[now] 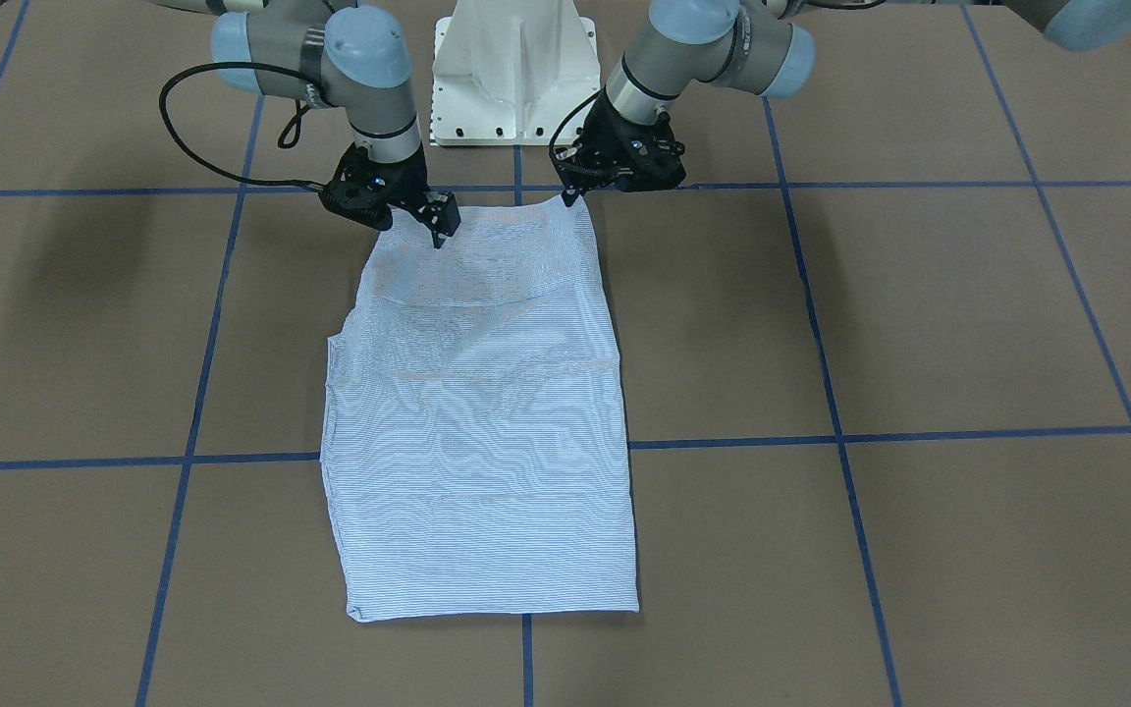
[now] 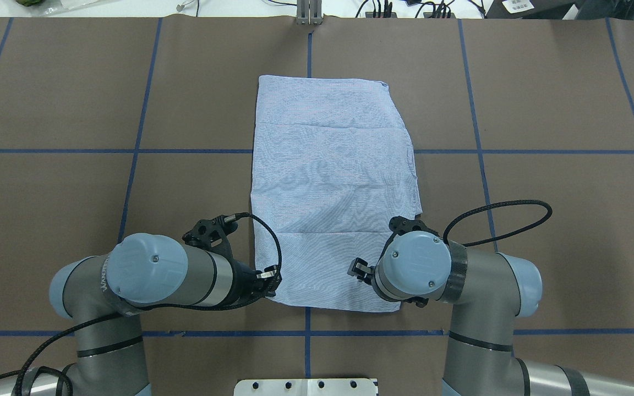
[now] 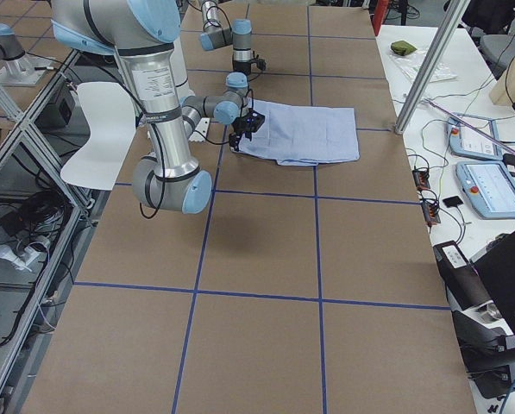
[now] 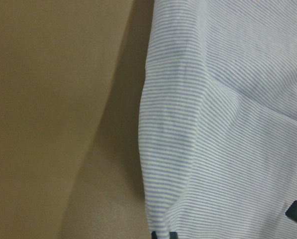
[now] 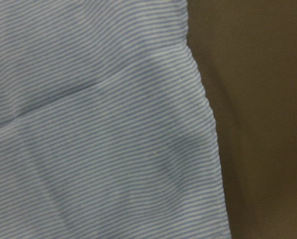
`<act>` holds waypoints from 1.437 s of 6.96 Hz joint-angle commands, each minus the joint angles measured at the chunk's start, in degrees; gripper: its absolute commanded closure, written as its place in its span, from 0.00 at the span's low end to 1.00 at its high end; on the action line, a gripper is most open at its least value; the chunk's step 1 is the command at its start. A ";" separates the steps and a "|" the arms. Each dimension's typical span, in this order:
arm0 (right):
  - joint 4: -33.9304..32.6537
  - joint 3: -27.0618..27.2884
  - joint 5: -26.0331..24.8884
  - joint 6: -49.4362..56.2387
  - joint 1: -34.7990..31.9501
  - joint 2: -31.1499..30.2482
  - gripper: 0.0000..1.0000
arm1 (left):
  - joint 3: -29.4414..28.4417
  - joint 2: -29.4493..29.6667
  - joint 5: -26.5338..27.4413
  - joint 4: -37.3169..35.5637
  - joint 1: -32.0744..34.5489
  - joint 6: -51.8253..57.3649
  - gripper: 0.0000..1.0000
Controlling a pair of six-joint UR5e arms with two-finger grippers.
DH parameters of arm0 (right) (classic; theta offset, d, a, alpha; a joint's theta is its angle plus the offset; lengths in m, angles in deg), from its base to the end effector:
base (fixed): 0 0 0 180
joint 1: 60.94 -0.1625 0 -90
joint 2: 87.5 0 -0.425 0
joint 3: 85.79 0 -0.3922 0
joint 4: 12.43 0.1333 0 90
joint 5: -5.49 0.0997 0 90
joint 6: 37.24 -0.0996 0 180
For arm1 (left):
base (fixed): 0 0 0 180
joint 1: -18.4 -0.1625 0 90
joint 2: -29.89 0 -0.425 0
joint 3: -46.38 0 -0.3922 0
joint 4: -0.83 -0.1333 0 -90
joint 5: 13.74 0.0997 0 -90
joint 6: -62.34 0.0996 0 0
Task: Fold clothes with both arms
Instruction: 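Lower the right gripper to the shirt's near edge beside the left gripper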
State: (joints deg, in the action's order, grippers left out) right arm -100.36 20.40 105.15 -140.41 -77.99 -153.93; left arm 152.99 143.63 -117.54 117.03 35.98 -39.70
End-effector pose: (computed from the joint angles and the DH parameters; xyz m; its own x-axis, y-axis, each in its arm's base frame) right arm -0.5502 -0.2907 0.3079 0.6522 0.4349 0.6209 -0.3396 0.8999 -0.2737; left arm 0.5374 -0.2852 0.2446 0.3533 -0.3245 -0.8774 0.1620 0.9450 -0.2842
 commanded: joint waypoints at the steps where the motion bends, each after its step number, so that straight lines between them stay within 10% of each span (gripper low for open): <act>1: -0.14 -0.02 0.00 -0.01 0.26 -0.28 0.00 | -0.26 -0.01 0.09 0.00 0.00 0.09 1.00; 3: -0.14 -0.11 0.00 -0.10 0.44 -0.37 0.01 | -0.26 0.08 0.00 0.00 0.00 0.09 1.00; 7: -0.14 0.06 0.35 -0.19 0.00 -0.10 0.70 | -0.34 -0.01 0.00 0.00 0.00 0.09 1.00; 10: -0.14 1.73 0.97 -0.10 -0.79 0.07 0.88 | -0.26 -0.01 0.00 0.00 0.00 0.09 1.00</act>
State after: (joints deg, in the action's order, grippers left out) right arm -100.47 21.35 105.83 -140.52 -78.49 -153.92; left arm 152.66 143.65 -117.54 117.02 35.98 -39.61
